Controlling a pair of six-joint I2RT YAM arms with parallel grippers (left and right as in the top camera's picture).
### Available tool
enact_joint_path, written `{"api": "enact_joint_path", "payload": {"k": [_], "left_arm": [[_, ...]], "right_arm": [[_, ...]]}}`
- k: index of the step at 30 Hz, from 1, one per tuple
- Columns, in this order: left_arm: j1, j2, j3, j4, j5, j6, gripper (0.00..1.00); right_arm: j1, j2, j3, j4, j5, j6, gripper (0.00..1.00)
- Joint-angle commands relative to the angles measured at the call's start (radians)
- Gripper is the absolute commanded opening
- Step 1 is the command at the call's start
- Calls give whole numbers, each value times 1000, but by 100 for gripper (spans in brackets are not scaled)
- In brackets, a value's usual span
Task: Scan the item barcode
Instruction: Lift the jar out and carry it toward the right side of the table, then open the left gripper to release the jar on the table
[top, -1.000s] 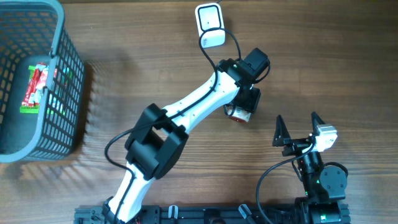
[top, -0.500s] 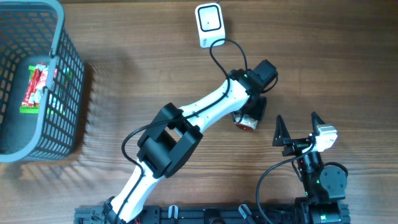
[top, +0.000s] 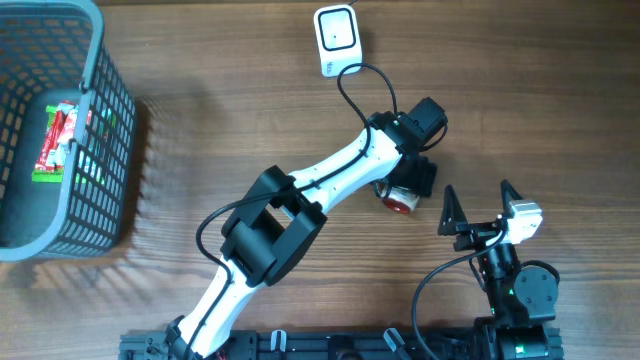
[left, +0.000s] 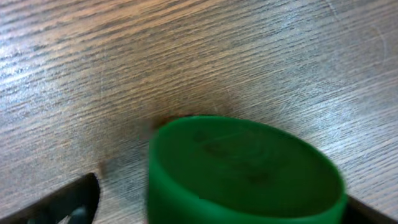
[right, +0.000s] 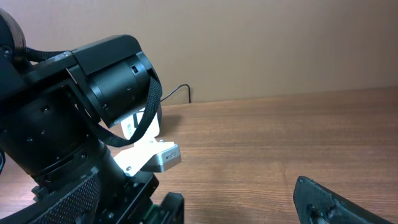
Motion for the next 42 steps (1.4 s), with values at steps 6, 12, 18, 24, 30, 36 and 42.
{"api": "enact_joint_path", "payload": {"k": [6, 12, 18, 24, 30, 36, 42], "left_arm": [[-1, -14, 19, 3, 4, 9, 100], [-1, -59, 63, 3, -84, 46, 100], [42, -164, 132, -2, -131, 109, 100], [287, -385, 217, -115, -238, 236, 100], [687, -643, 224, -129, -359, 249, 100], [1104, -706, 224, -143, -359, 252, 100], [1398, -635, 220, -238, -357, 443, 100]], "right_arm": [[4, -3, -1, 2, 3, 13, 100], [4, -3, -1, 2, 3, 12, 100], [4, -3, -1, 2, 3, 13, 99], [4, -3, -1, 2, 3, 13, 99], [4, -3, -1, 2, 3, 13, 100], [4, -3, -1, 2, 3, 12, 100], [4, -3, -1, 2, 3, 13, 100]]}}
